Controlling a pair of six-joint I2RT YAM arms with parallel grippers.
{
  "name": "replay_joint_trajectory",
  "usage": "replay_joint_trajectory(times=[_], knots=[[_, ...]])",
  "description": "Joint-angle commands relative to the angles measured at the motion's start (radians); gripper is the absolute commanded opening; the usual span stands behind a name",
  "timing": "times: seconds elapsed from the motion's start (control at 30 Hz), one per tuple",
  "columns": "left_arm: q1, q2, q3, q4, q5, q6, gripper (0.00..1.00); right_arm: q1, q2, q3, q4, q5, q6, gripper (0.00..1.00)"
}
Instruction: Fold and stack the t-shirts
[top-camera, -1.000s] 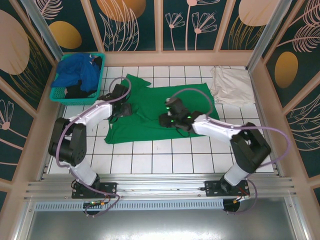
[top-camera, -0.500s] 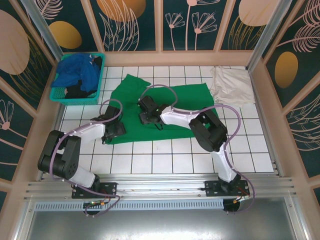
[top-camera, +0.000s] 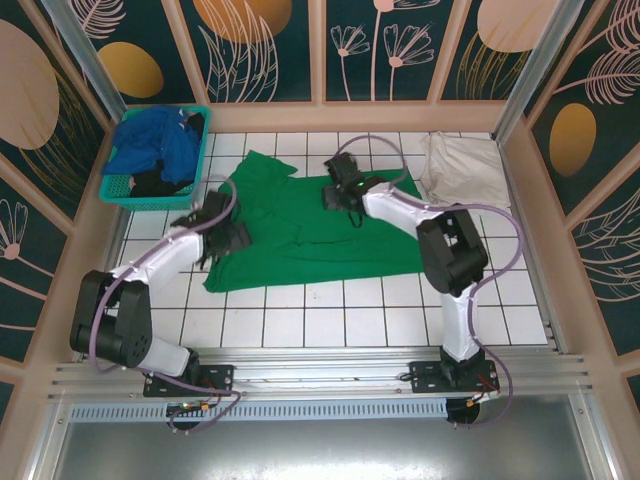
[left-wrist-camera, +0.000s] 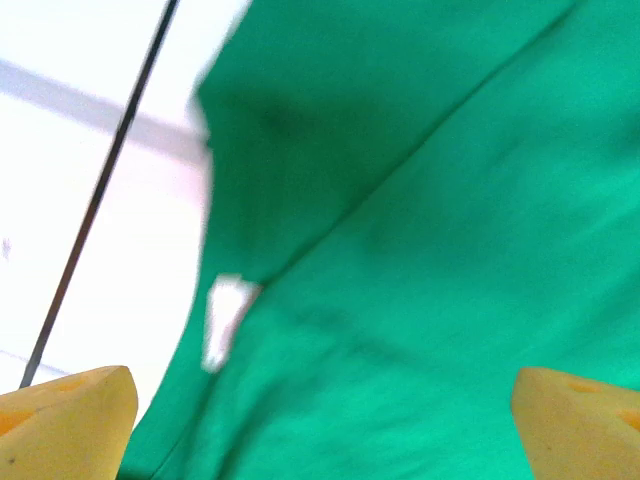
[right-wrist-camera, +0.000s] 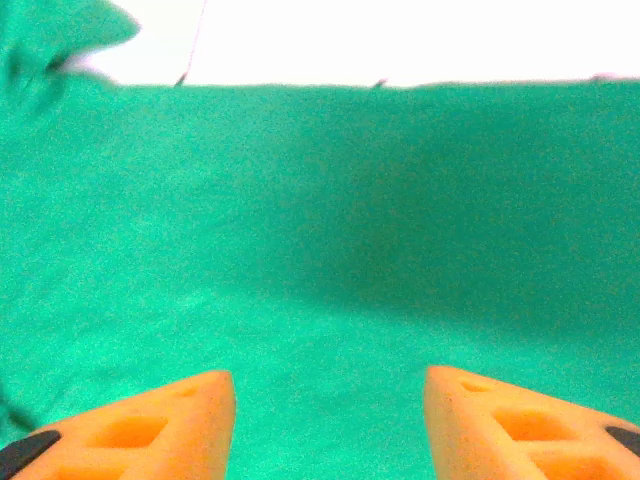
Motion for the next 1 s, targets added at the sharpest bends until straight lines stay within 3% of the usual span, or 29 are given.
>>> replay_joint_trajectory(times=[0.0, 0.17, 0.3, 0.4, 0.47, 0.6, 0.77, 0.97], knots=[[0.006, 0.146, 0.244, 0.001, -0.029, 0.101, 0.96, -0.147, -0.004, 0.025, -0.037, 0.08, -0.005, 0.53], [0.01, 0.581, 0.775, -0.091, -0.116, 0.176, 0.92, -0.279, 0.129, 0.171, -0.051, 0.076, -0.049, 0.53], [0.016, 0.954, 1.335, -0.271, -0.249, 0.163, 0.92, -0.349, 0.259, 0.342, -0.068, 0.052, -0.08, 0.53], [0.042, 1.159, 1.633, -0.307, -0.243, 0.139, 0.93, -0.373, 0.368, 0.499, -0.121, 0.02, -0.092, 0.53], [0.074, 1.175, 1.591, -0.219, -0.182, 0.101, 0.92, -0.379, 0.432, 0.583, -0.158, 0.02, -0.103, 0.53], [0.145, 1.111, 1.332, 0.055, 0.016, 0.028, 0.9, -0.384, 0.485, 0.634, -0.185, -0.005, -0.102, 0.53], [0.163, 1.241, 1.488, 0.033, 0.152, 0.032, 0.87, -0.388, 0.473, 0.563, -0.17, 0.017, -0.086, 0.53], [0.163, 1.27, 1.432, 0.102, 0.23, 0.027, 0.74, -0.408, 0.458, 0.474, -0.138, -0.018, -0.07, 0.52]])
